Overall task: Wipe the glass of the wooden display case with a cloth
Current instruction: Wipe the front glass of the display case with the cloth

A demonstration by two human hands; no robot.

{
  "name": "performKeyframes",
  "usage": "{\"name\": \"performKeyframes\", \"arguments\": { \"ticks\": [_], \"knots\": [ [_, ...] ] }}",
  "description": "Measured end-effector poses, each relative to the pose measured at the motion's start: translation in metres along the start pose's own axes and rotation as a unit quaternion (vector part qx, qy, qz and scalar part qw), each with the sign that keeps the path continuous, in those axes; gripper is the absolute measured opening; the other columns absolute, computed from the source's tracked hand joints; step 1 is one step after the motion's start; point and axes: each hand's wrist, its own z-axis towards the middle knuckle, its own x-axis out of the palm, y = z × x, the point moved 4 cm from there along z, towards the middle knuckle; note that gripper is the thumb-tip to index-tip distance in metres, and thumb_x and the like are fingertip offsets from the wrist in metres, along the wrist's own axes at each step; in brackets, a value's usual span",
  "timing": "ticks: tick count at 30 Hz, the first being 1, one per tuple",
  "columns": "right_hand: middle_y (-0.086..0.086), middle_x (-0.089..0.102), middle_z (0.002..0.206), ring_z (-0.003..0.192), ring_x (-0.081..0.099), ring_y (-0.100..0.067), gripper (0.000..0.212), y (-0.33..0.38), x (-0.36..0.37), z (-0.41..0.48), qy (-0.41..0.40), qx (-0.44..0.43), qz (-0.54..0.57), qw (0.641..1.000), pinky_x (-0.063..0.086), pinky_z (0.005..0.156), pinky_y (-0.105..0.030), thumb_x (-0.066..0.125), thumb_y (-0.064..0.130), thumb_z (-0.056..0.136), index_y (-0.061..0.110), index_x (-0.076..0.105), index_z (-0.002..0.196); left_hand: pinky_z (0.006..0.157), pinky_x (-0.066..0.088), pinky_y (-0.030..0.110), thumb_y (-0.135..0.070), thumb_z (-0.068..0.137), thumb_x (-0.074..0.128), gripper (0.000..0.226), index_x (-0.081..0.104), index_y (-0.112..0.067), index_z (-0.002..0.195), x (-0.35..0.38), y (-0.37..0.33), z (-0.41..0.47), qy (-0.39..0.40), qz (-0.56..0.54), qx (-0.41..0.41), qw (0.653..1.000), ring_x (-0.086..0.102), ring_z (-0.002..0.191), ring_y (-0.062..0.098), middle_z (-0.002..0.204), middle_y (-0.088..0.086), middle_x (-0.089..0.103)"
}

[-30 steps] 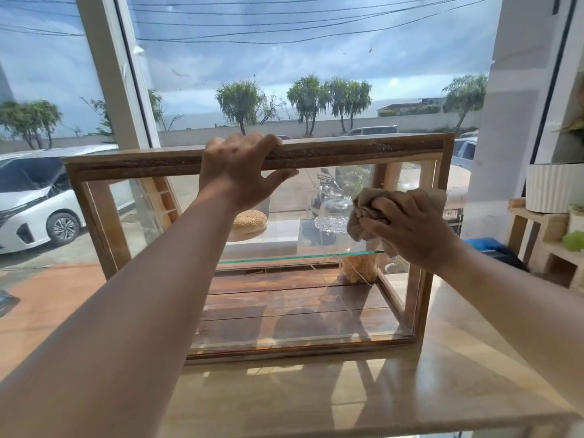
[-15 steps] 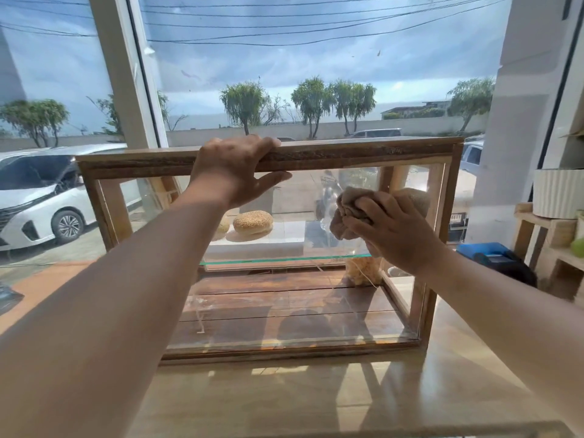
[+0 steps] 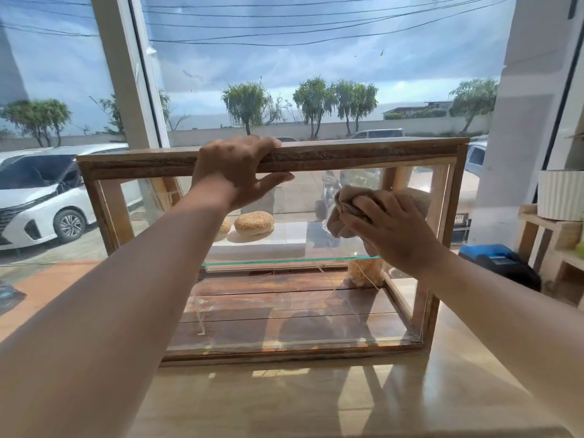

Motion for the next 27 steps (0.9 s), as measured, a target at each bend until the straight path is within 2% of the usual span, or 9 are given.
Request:
{"name": "performKeyframes", "arguments": {
  "ticks": [3,6,10,13,16,19,24,27],
  "knots": [
    [-0.006,0.059,0.117,0.1,0.051,-0.029,0.036,0.019,0.003,0.001,0.021,-0.061,0.006,0.998,0.045,0.078,-0.042,0.048,0.006,0.09,0.019,0.053,0.124,0.072,0.05,0.035,-0.075,0.085,0.04,0.057,0.054,-0.036,0.124,-0.001,-0.002,0.001,0.007,0.005,-0.006,1.0,0.067,0.091,0.027,0.11,-0.005,0.069],
    [-0.001,0.058,0.116,0.099,0.052,-0.026,0.035,0.032,0.0,0.039,-0.012,-0.084,0.005,0.996,0.042,0.08,-0.038,0.044,0.005,0.093,0.021,0.057,0.121,0.075,0.049,0.035,-0.075,0.084,0.039,0.055,0.051,-0.039,0.124,-0.002,-0.003,0.002,0.019,0.008,-0.013,1.0,0.065,0.092,0.027,0.111,-0.006,0.068],
    [0.0,0.061,0.114,0.094,0.056,-0.026,0.033,0.02,-0.004,0.073,-0.047,-0.037,0.005,0.998,0.044,0.078,-0.038,0.059,0.008,0.088,0.023,0.058,0.117,0.077,0.051,0.037,-0.071,0.085,0.044,0.051,0.05,-0.04,0.125,-0.002,-0.002,0.002,0.028,0.001,-0.019,0.999,0.064,0.095,0.027,0.113,-0.007,0.067],
    [-0.003,0.063,0.117,0.1,0.054,-0.03,0.035,0.002,-0.006,0.044,-0.053,0.02,0.001,0.998,0.043,0.081,-0.041,0.06,0.01,0.089,0.022,0.058,0.121,0.076,0.05,0.037,-0.075,0.085,0.039,0.055,0.051,-0.04,0.126,-0.001,-0.002,0.003,0.029,0.001,-0.02,0.999,0.064,0.094,0.027,0.113,-0.007,0.067],
    [-0.01,0.057,0.126,0.108,0.046,-0.034,0.048,-0.014,-0.001,-0.005,-0.022,0.08,-0.004,0.997,0.037,0.083,-0.044,0.068,0.012,0.083,0.019,0.052,0.128,0.074,0.051,0.036,-0.076,0.085,0.036,0.056,0.051,-0.039,0.125,-0.001,-0.003,0.003,0.026,0.007,-0.013,1.0,0.065,0.091,0.027,0.111,-0.006,0.067],
    [-0.01,0.047,0.13,0.111,0.046,-0.035,0.053,-0.016,0.004,-0.018,0.006,0.047,-0.016,0.999,0.038,0.085,-0.046,0.07,0.011,0.081,0.017,0.049,0.129,0.073,0.05,0.035,-0.076,0.085,0.036,0.056,0.051,-0.038,0.123,-0.001,-0.003,0.002,0.022,0.011,-0.013,1.0,0.065,0.089,0.028,0.109,-0.005,0.067],
    [-0.005,0.058,0.124,0.107,0.052,-0.03,0.045,-0.001,-0.002,0.033,-0.018,-0.047,-0.008,0.999,0.041,0.083,-0.042,0.056,0.005,0.085,0.02,0.053,0.127,0.072,0.053,0.038,-0.075,0.086,0.036,0.057,0.053,-0.034,0.123,0.001,-0.002,0.001,0.009,0.005,-0.006,1.0,0.066,0.088,0.029,0.106,-0.002,0.069],
    [-0.001,0.054,0.128,0.109,0.05,-0.028,0.051,-0.009,-0.003,0.036,-0.001,-0.1,-0.038,0.994,0.04,0.088,-0.04,0.058,0.005,0.083,0.024,0.053,0.129,0.07,0.053,0.038,-0.076,0.087,0.034,0.058,0.053,-0.033,0.121,0.005,0.0,0.001,-0.002,0.011,0.002,1.0,0.066,0.085,0.029,0.102,0.0,0.069]
  ]
}}
